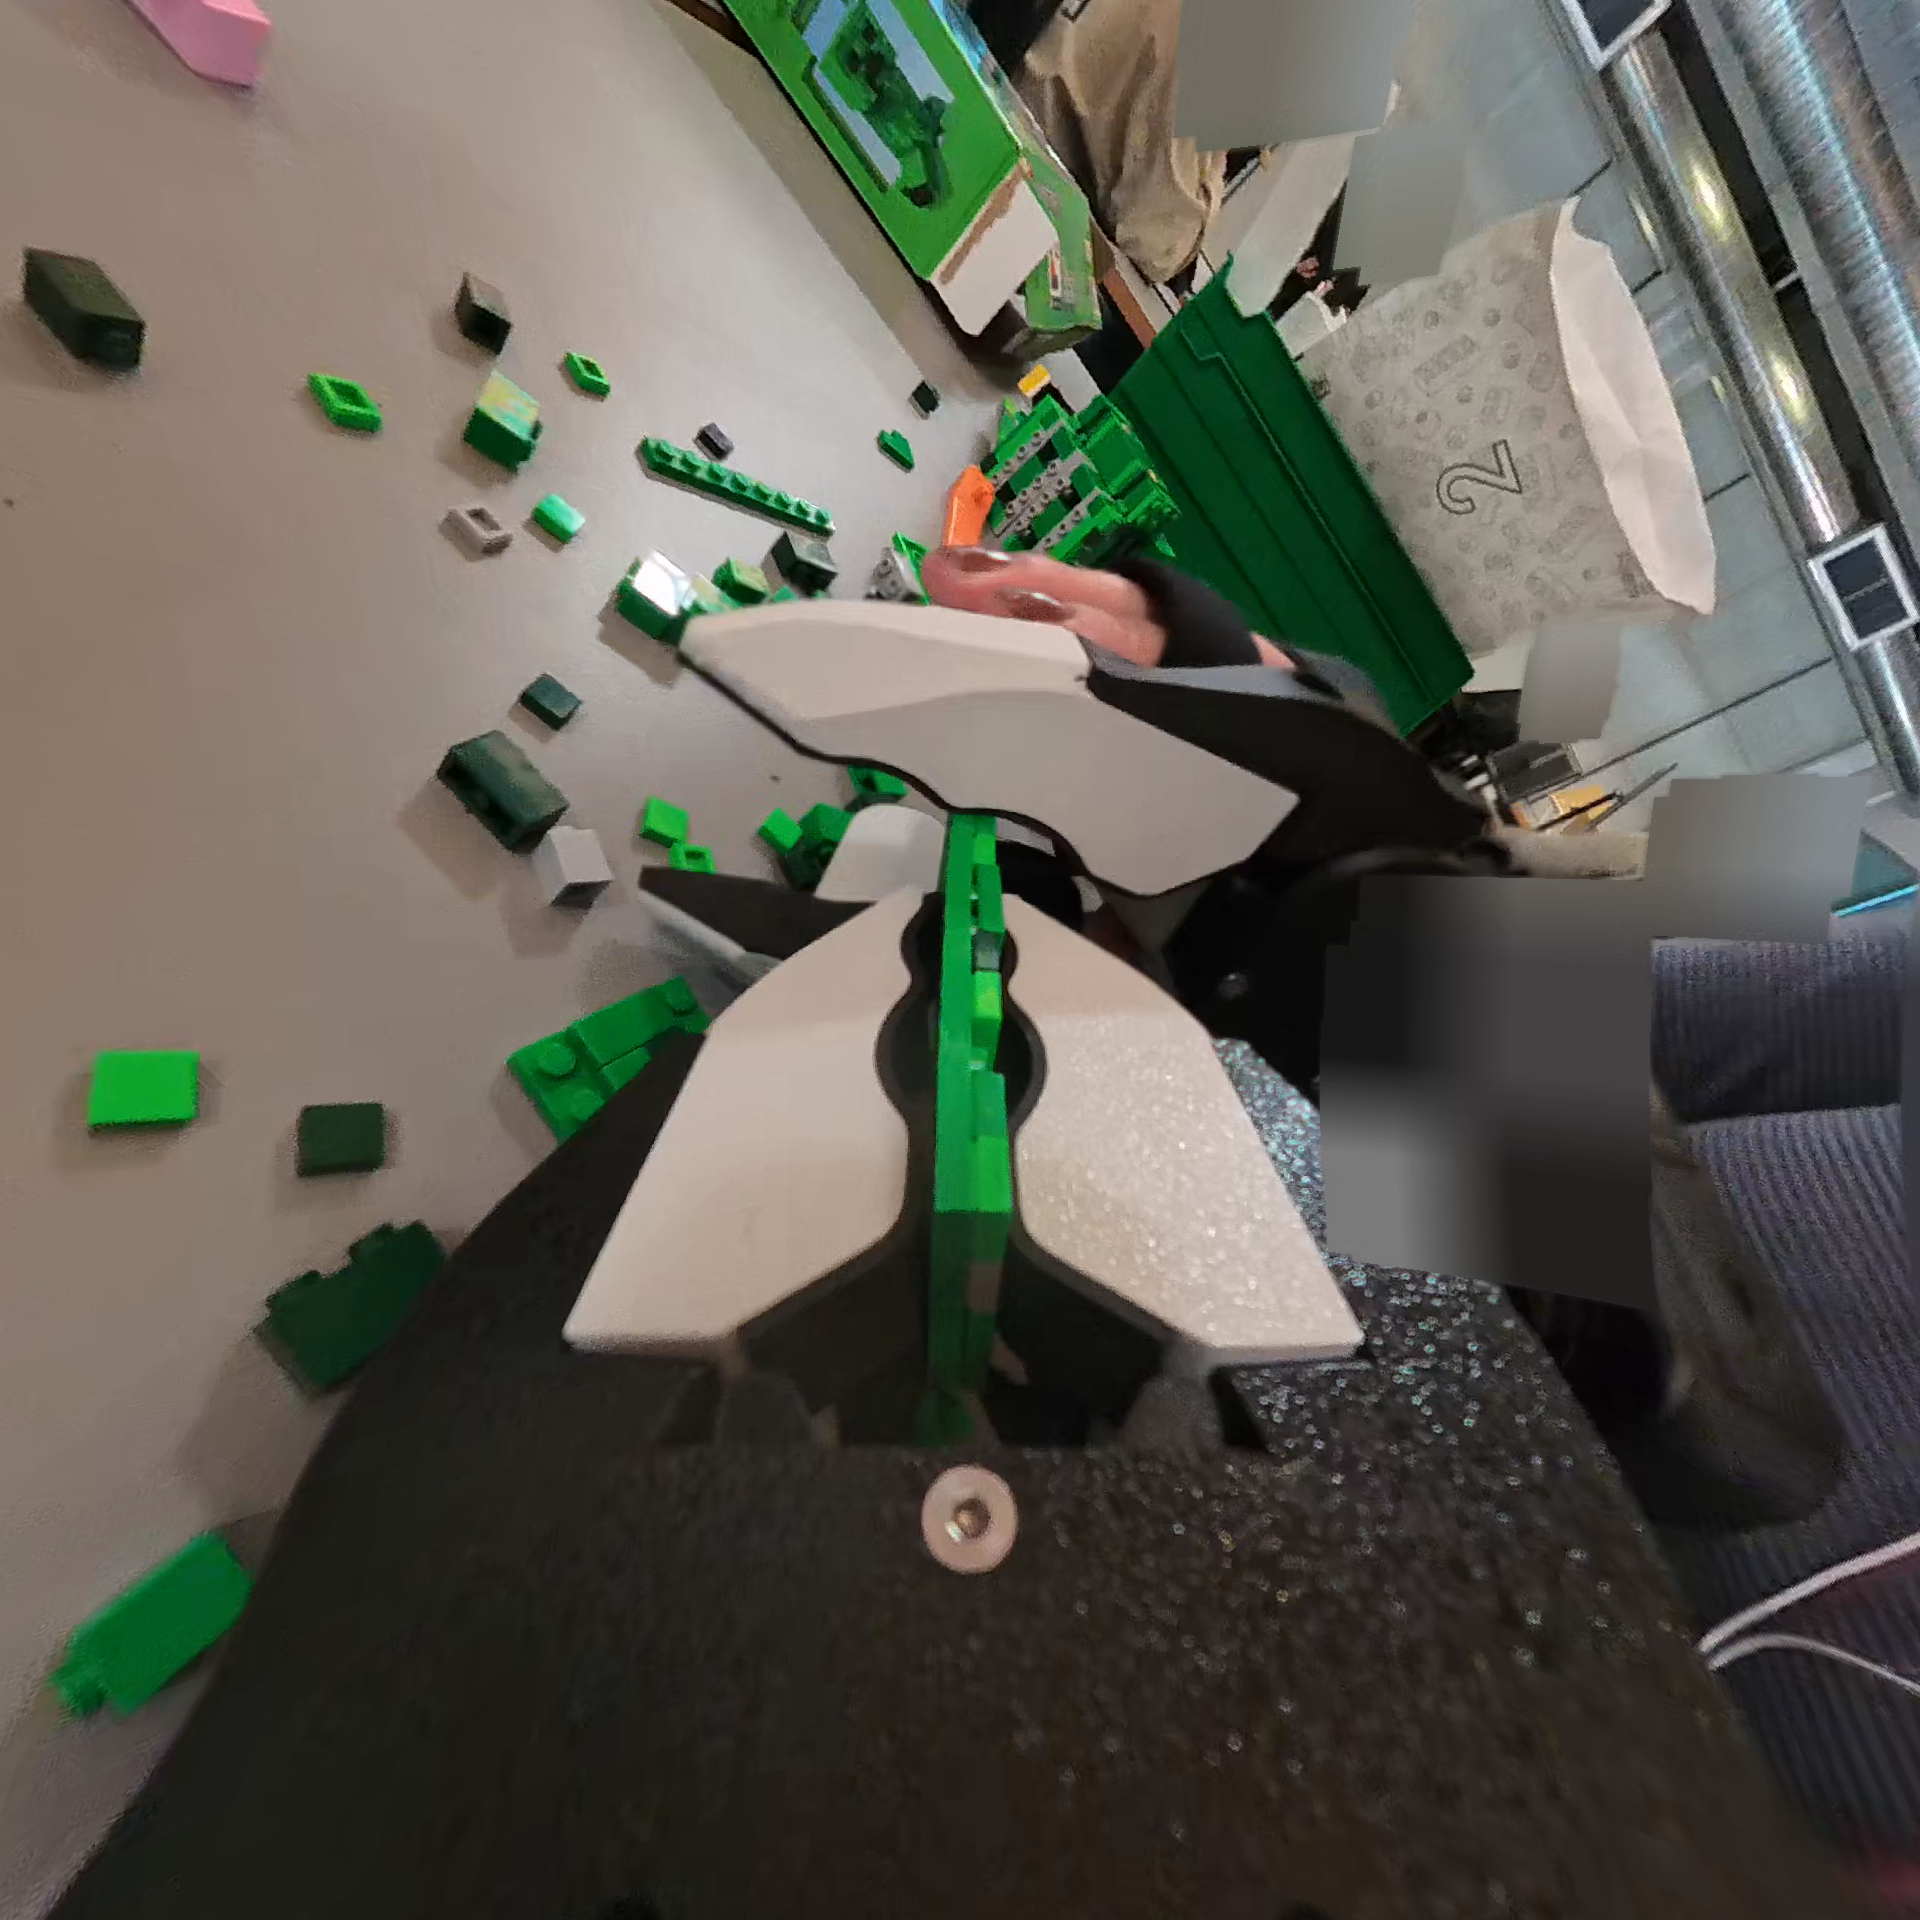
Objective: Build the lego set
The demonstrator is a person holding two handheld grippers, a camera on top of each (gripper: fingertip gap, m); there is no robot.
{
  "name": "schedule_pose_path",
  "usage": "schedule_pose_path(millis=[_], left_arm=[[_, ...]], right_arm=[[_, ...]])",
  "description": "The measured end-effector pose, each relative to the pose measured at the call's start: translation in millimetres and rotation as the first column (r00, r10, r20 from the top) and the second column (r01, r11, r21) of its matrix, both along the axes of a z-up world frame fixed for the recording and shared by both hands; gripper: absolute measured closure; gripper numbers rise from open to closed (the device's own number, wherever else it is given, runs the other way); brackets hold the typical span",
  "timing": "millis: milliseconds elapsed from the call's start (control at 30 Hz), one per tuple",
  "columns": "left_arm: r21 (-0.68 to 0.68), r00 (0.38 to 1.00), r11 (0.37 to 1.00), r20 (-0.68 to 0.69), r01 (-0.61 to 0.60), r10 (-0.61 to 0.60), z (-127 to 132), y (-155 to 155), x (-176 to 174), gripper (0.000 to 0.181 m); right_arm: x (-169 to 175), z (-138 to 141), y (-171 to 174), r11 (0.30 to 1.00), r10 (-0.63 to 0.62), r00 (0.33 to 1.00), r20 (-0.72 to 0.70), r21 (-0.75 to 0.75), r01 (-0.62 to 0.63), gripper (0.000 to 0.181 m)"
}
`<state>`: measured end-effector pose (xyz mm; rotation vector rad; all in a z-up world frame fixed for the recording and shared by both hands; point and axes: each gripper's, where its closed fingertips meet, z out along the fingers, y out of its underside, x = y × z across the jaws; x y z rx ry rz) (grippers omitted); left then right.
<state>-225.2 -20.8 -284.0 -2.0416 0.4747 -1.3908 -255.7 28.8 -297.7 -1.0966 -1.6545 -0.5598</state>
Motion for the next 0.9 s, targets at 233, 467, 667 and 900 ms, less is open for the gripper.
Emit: schedule_pose_path(millis=[233,467,667,900], left_arm=[[-0.072,1.000,0.997,0.001,-0.025,0.025,-5.9,5.0,-2.0,0.174],[-0.101,0.999,0.995,0.022,-0.022,0.024,-5.9,5.6,-2.5,0.174],[-0.118,0.999,0.993,0.038,-0.022,0.027,-5.5,6.4,-2.9,0.174],[-0.182,0.990,0.983,0.135,-0.014,0.040,0.6,7.5,-5.5,0.175]], right_arm=[[2.3,-1.9,7.9,0.993,-0.076,0.997,0.006,0.090,0.075,0.142],[2.3,-0.4,9.7,0.988,-0.089,0.996,0.001,0.128,0.088,0.142],[2.7,1.0,11.2,0.982,-0.106,0.994,0.002,0.155,0.104,0.143],[0.1,13.5,8.2,0.942,-0.088,0.995,0.048,0.328,0.067,0.151]])
